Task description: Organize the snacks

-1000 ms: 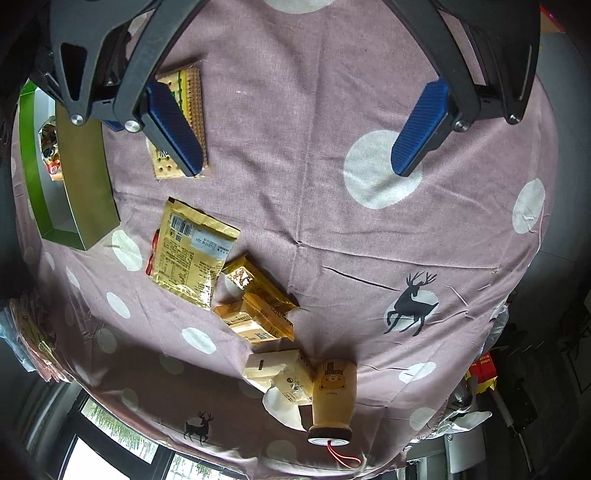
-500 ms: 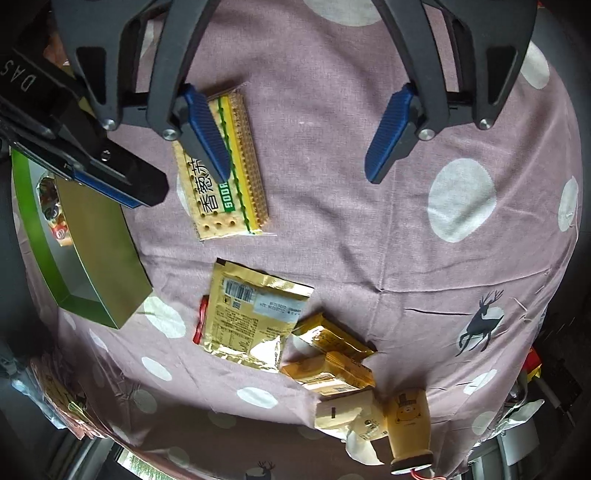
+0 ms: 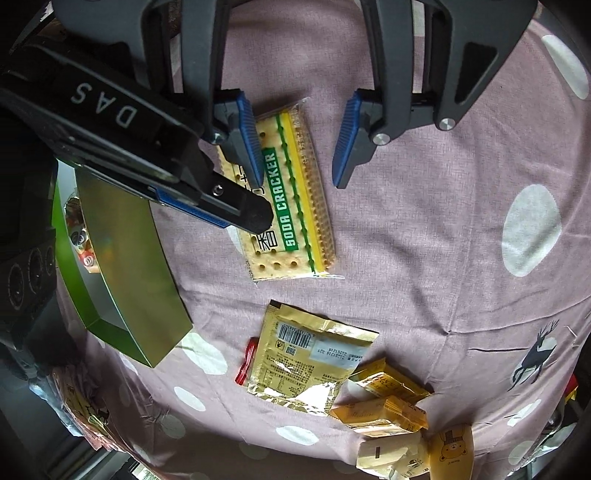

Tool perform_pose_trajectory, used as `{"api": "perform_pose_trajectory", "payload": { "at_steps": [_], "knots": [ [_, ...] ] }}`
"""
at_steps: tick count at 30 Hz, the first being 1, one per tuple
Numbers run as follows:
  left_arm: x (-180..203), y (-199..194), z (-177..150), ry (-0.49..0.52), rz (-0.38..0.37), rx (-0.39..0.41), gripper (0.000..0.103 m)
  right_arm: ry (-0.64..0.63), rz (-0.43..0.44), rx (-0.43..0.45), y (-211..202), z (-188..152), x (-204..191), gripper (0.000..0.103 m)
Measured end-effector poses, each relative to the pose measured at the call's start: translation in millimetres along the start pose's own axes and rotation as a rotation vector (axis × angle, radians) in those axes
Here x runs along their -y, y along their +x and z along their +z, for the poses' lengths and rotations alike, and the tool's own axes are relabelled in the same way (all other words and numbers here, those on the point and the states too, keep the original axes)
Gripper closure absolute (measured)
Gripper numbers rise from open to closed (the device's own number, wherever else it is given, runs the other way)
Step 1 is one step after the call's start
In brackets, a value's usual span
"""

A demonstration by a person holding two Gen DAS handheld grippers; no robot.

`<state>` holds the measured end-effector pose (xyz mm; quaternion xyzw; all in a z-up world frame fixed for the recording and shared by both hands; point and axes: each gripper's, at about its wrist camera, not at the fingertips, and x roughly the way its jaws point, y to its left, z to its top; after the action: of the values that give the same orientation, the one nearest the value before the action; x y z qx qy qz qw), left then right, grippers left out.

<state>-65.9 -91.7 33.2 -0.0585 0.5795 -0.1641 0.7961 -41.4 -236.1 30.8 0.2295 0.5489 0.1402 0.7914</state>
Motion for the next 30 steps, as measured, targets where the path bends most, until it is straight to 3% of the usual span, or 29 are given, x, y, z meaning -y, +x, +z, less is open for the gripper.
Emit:
{"api": "perform_pose_trajectory", "payload": {
  "at_steps": [3, 9, 13, 23, 30],
  "knots": [
    [3, 2, -1, 0.012, -0.037, -0.006, 0.071, 0.025, 0.029, -0.022, 7, 1, 5, 0.065],
    [16, 0, -3, 0.057, 0.008, 0.035, 0.071, 0.037, 0.037, -0.021, 11, 0, 7, 0.065],
    [24, -16, -5, 0.096, 0.040, 0.107, 0.071, 0.028, 0.065, 0.008, 1, -2, 3, 0.065],
    [46, -69, -13, 0.181, 0.003, 0.326, 0.071, -0.045, 0.068, 0.225, -65, -10, -22, 0.065],
    [64, -91, -18, 0.230, -0.024, 0.423, 0.071, -0.065, 0.058, 0.338, -104, -15, -29, 0.065]
  ]
}}
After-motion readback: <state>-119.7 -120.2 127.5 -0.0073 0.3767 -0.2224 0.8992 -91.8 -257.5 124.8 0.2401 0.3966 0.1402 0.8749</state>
